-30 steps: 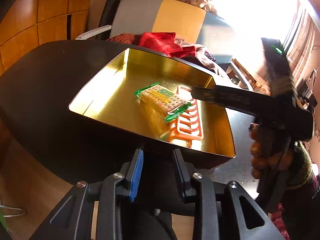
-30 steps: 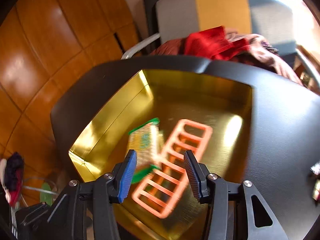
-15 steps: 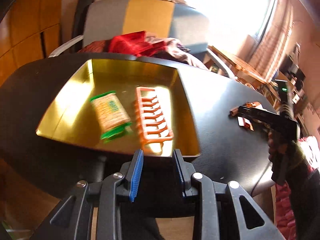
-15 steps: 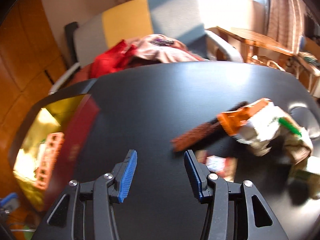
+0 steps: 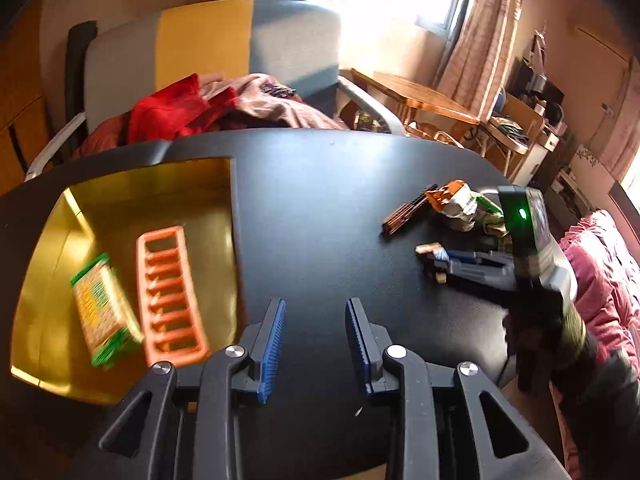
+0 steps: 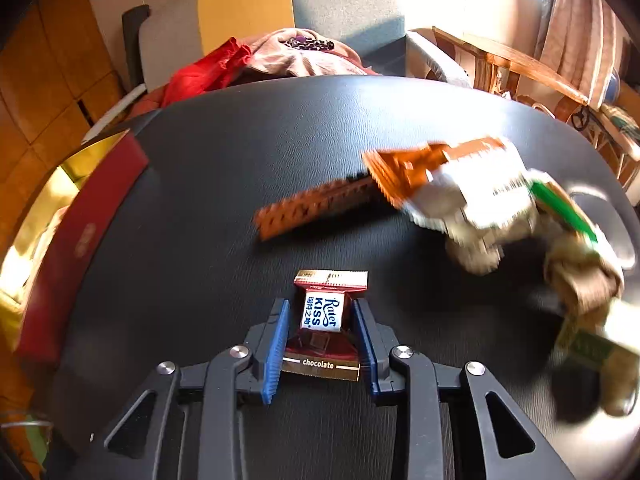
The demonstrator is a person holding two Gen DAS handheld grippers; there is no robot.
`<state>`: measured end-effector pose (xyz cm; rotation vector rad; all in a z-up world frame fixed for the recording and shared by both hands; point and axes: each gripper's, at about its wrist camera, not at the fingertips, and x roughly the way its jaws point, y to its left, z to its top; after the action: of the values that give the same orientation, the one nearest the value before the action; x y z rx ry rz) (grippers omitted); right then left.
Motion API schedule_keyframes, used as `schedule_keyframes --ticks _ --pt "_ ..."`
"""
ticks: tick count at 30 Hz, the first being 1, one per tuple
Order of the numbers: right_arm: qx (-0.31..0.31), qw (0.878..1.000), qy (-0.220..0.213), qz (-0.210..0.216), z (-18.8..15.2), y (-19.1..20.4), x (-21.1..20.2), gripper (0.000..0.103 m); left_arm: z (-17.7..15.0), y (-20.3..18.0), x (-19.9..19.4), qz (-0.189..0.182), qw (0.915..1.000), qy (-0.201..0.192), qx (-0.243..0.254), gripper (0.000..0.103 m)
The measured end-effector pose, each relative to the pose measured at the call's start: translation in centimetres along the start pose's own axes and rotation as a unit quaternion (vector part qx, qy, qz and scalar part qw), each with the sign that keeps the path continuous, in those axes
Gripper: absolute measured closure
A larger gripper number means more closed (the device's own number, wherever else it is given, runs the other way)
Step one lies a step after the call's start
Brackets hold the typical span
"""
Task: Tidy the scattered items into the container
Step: 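Grasp the brown toy brick strip with the left tool while the right tool approaches the chocolate box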
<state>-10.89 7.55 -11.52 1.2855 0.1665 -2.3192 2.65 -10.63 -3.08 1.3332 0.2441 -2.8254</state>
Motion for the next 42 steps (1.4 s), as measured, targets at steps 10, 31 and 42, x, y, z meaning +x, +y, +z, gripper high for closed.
schedule_keyframes --ticks 10,31,42 --pt "0.087 0.995 -0.044 0.023 -4.2 -4.3 -3.5 0.062 6.4 -7.9 9.5 -0.031 0.9904 0.056 0.122 0.067" --pt "0.152 0.984 -0.08 0.049 -4.7 -8.2 -4.1 0.054 10.3 -11.8 21.7 -0.064 0.967 0.126 0.212 0.074" --pt "0.15 0.985 -0.072 0.031 -5.7 -7.1 -4.4 0.054 5.5 -6.6 16.4 -0.072 0.9856 0.127 0.086 0.083"
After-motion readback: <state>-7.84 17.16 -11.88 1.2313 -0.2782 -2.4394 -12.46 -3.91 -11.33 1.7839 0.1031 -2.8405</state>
